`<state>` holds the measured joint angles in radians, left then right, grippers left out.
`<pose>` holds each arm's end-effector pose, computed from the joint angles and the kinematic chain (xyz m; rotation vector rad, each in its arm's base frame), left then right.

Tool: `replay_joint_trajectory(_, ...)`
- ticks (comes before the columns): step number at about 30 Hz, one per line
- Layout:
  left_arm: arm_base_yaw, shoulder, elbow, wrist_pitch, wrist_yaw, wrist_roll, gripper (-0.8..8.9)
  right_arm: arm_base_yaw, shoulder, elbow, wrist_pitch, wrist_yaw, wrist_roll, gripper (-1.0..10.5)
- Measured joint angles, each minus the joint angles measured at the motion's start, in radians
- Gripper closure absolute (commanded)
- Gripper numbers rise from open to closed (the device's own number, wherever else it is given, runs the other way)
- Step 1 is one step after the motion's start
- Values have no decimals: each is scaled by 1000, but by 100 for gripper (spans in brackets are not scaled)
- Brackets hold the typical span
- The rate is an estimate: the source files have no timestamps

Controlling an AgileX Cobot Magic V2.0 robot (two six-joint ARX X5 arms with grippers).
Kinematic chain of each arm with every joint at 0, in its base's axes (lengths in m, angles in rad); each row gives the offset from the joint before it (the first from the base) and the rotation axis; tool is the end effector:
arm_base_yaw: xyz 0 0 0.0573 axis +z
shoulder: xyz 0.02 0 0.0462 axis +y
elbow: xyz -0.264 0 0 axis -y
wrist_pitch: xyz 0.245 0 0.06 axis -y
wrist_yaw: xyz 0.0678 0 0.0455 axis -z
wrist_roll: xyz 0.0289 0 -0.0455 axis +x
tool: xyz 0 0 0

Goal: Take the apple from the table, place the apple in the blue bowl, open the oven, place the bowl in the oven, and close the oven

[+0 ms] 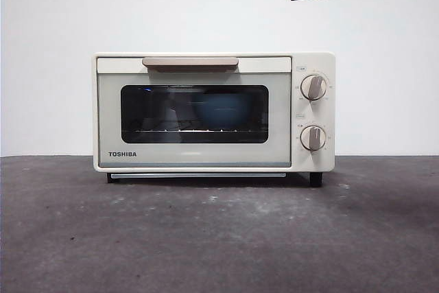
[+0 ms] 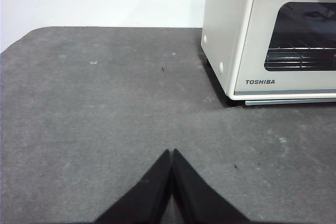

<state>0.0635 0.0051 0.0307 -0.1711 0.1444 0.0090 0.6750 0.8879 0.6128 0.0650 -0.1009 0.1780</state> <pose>0.0948 0.0019 0.1571 -0.0061 0.1444 -0.0814 0.1543 0.1272 0.2794 0.1074 0.2746 0.7518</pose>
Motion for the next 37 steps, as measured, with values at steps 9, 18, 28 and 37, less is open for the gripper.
replay_joint_trajectory(9,0,0,0,0,0,0,806,0,0,0,0,0,0,943)
replay_joint_trajectory(18,0,0,0,0,0,0,806,-37,-70,-1,-55,42,-54,943)
replay_joint_trajectory(28,0,0,0,0,0,0,806,-380,-387,-151,-103,-29,-150,943)
replay_joint_trajectory(37,0,0,0,0,0,0,806,-591,-687,-388,-39,-27,-202,943)
